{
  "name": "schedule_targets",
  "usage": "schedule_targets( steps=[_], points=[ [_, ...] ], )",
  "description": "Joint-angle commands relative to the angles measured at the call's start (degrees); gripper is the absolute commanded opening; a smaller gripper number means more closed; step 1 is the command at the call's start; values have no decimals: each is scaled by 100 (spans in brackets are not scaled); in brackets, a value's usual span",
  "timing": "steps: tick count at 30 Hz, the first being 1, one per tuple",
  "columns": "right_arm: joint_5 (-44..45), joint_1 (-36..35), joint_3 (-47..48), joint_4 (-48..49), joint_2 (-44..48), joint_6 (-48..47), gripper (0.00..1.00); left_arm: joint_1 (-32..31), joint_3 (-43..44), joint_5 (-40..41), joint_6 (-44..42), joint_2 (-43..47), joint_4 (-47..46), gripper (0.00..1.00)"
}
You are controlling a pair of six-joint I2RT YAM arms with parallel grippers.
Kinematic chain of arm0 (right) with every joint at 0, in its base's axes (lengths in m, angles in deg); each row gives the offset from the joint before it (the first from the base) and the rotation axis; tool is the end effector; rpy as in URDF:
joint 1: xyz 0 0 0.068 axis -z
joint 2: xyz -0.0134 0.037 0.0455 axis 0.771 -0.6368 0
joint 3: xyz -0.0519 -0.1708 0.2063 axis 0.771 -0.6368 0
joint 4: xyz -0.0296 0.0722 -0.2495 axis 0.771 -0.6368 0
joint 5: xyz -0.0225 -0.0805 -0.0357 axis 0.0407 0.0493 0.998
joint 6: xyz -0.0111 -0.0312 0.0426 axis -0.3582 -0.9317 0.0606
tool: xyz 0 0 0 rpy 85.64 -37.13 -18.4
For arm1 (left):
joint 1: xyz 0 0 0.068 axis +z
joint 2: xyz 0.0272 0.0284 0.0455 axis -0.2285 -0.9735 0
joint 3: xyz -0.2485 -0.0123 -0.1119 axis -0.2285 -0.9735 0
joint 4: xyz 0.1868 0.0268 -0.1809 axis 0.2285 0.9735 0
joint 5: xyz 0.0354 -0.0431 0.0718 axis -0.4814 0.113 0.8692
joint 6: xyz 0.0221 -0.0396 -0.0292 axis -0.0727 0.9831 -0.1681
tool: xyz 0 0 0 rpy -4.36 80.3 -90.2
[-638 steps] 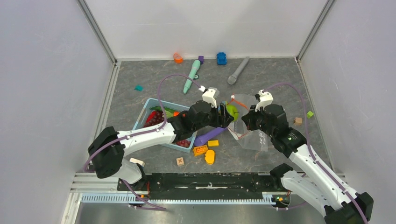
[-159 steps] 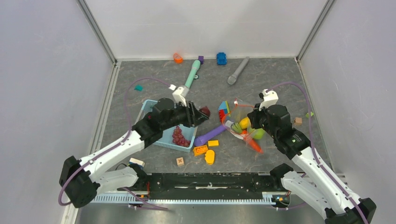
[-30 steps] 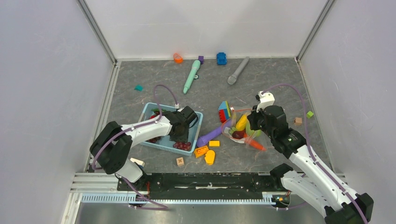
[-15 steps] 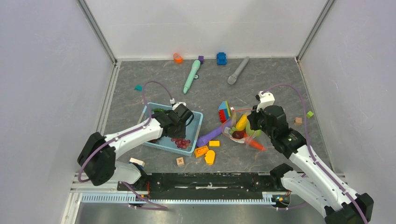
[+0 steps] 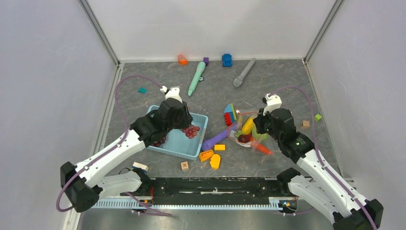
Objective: Place the food in the zip-top bag and seal the zipper
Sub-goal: Pick up the fake fruit from the bin, then place the fake fruit in the zipper food storage bag.
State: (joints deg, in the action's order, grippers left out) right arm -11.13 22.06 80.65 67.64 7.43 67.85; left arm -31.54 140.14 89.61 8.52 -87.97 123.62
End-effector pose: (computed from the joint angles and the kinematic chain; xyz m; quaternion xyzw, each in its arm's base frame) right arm 0.1580 0.0802 0.2740 -0.0577 0.8538 0.1444 0.4968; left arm 0.1721 -0.1539 0.3046 -0.0113 0.9023 -0.1480 0.4047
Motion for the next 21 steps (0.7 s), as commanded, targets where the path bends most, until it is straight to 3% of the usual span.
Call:
schedule_targets(
  steps=[1, 6, 13, 17, 21],
  points=[
    [-185, -5, 162, 135, 119, 32, 0, -26, 175, -1696, -408, 157, -1766, 14],
    [-265, 1, 207, 100, 209, 133, 0, -182, 409, -3424, -425, -362, -2944, 14],
    [-438, -1, 208, 106, 302, 471, 0, -837, 1052, -4114, -486, -1444, -3411, 13],
    [-505, 0, 199, 92, 310, 713, 0, -1043, 1292, -4174, -409, -1958, -3652, 11],
    [-566, -1, 129, 140, 310, 976, 0, -1255, 1339, -3468, -296, -2267, -3903, 3]
  ],
)
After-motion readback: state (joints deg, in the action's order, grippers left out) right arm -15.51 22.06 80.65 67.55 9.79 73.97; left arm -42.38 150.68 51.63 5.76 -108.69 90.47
